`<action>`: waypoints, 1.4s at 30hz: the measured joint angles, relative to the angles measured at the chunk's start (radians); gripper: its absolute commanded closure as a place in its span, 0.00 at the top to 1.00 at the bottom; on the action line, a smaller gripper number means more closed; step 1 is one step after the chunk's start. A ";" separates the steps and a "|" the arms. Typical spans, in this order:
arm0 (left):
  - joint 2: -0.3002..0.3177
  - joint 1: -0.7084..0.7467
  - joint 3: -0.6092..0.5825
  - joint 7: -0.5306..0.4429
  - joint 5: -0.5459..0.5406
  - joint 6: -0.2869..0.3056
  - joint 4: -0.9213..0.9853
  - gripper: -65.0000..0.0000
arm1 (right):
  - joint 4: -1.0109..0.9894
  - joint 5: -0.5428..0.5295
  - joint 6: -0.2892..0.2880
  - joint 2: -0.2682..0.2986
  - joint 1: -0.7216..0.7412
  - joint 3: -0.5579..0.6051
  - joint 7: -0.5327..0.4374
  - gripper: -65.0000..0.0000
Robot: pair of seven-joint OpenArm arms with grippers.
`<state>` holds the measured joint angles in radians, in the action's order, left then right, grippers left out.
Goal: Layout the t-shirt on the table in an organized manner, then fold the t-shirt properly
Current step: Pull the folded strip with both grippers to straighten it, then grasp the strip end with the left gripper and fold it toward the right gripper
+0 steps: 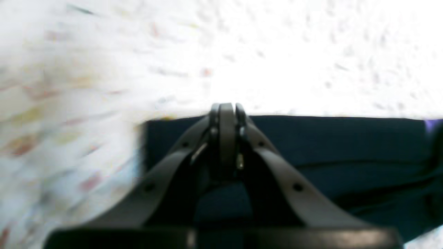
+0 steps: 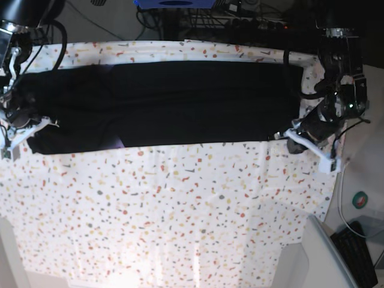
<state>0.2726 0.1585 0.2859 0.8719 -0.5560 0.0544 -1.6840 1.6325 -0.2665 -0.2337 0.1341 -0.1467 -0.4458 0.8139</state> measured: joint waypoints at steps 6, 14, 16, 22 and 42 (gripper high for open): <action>-0.063 0.158 0.211 0.022 0.009 0.256 -0.027 0.19 | 0.131 -0.011 -0.011 -0.039 -0.090 0.011 0.014 0.00; -0.115 0.166 0.382 0.018 0.021 0.636 0.128 1.00 | 0.118 -0.002 -0.011 -0.037 -0.106 0.008 0.013 0.00; -0.117 0.137 0.384 0.015 0.025 0.635 0.193 1.00 | 0.118 -0.002 -0.011 -0.035 -0.106 0.008 0.013 0.00; -0.114 0.082 0.375 -0.071 0.026 0.634 0.325 1.00 | 0.119 -0.002 -0.011 -0.035 -0.104 0.009 0.013 0.00; 0.008 -0.117 0.214 -0.230 0.015 0.650 0.711 0.00 | 0.117 -0.002 -0.011 -0.033 -0.106 0.009 0.014 0.00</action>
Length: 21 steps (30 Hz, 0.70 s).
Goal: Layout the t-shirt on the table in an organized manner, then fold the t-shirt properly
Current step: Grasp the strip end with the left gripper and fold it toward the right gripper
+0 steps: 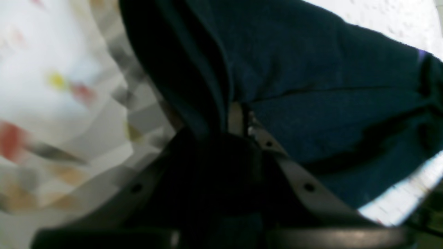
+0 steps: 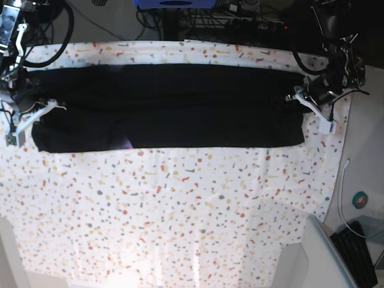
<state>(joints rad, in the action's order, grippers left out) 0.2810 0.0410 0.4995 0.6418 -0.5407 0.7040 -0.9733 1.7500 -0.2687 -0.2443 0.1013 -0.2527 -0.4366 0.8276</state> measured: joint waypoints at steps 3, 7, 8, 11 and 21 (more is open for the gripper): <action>0.035 -0.001 0.009 -0.024 0.097 -0.009 -0.032 0.00 | 0.000 0.000 0.000 -0.001 0.000 0.000 0.000 0.00; 0.024 0.070 0.016 -0.026 0.235 -0.018 -0.269 0.00 | 0.000 0.000 0.000 -0.002 0.000 0.000 0.000 0.00; 0.008 0.099 0.013 -0.033 0.257 -0.030 -0.338 0.00 | 0.000 0.000 0.000 -0.001 0.000 0.000 0.000 0.00; -0.074 0.206 -0.005 -0.019 0.348 -0.130 -0.534 0.00 | 0.000 0.000 0.000 -0.001 0.002 0.000 0.000 0.00; -0.188 0.286 -0.273 0.109 0.437 -0.132 -0.775 0.00 | 0.000 0.000 0.000 -0.003 0.005 0.000 0.000 0.00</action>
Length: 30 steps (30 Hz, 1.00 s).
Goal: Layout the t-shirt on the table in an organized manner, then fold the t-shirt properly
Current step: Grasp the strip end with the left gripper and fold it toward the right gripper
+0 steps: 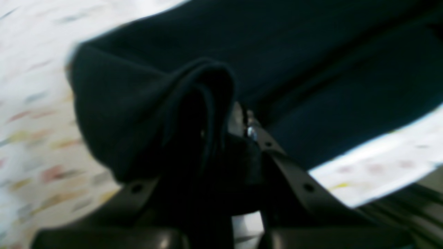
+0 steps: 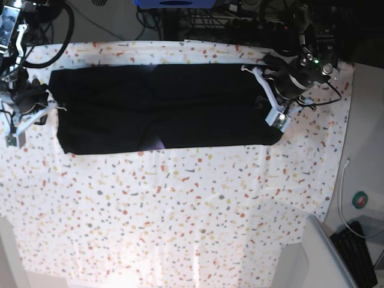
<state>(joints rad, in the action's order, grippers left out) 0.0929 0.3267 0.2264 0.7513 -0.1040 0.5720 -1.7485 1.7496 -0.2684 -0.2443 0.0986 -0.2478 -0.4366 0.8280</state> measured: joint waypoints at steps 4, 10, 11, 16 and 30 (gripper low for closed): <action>-0.018 -0.036 -0.102 0.009 0.003 -0.075 -0.002 0.00 | 0.000 0.000 0.000 0.000 0.000 0.000 0.000 0.00; -0.032 -0.106 -0.265 0.002 -0.009 -0.139 0.022 0.00 | 0.000 0.000 0.000 0.002 0.000 0.000 0.000 0.00; -0.032 -0.122 -0.284 0.002 -0.009 -0.139 0.040 0.00 | 0.000 0.000 0.000 0.000 0.001 0.000 0.000 0.00; -0.054 -0.163 -0.341 0.005 0.003 -0.150 0.132 0.00 | 0.000 0.000 0.000 0.000 0.001 0.000 0.000 0.00; -0.053 -0.160 -0.392 0.005 0.002 -0.150 0.138 0.00 | 0.000 0.000 0.000 0.000 0.014 0.000 0.000 0.00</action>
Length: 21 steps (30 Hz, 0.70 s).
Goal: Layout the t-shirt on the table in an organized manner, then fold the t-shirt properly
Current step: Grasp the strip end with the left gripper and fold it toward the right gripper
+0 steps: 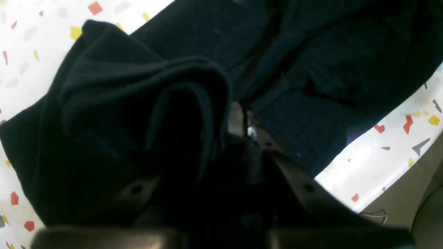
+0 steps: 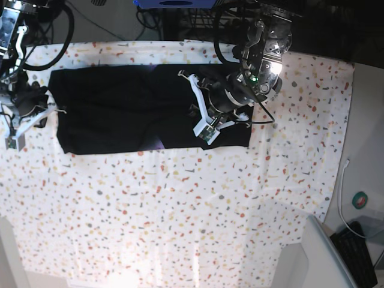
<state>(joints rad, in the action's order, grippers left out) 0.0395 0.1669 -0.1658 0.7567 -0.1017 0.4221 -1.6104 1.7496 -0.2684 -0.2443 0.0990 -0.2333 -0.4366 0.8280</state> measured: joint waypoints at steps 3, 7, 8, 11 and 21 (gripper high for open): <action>0.000 0.000 -0.002 0.000 0.000 0.000 0.000 0.00 | 0.000 0.000 0.000 0.000 0.002 0.000 0.000 0.00; 0.000 0.000 -0.002 0.000 0.000 0.000 0.000 0.00 | 0.000 0.000 0.000 0.000 0.002 0.000 0.000 0.00; 0.000 0.000 -0.002 0.000 0.000 0.000 0.000 0.00 | 0.000 0.000 0.000 0.000 0.002 0.000 0.000 0.00; 0.000 0.000 -0.002 0.000 0.000 0.000 0.000 0.00 | 0.000 0.000 0.000 0.000 0.002 0.000 0.000 0.00; 0.000 -0.001 -0.003 0.000 0.000 0.000 0.000 0.23 | 0.000 0.000 0.000 0.000 0.000 0.000 0.000 0.00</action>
<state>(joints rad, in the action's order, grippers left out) 0.0391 0.1658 -0.1684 0.7563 -0.1020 0.4225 -1.6104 1.7496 -0.2687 -0.2443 0.0986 -0.2333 -0.4366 0.8280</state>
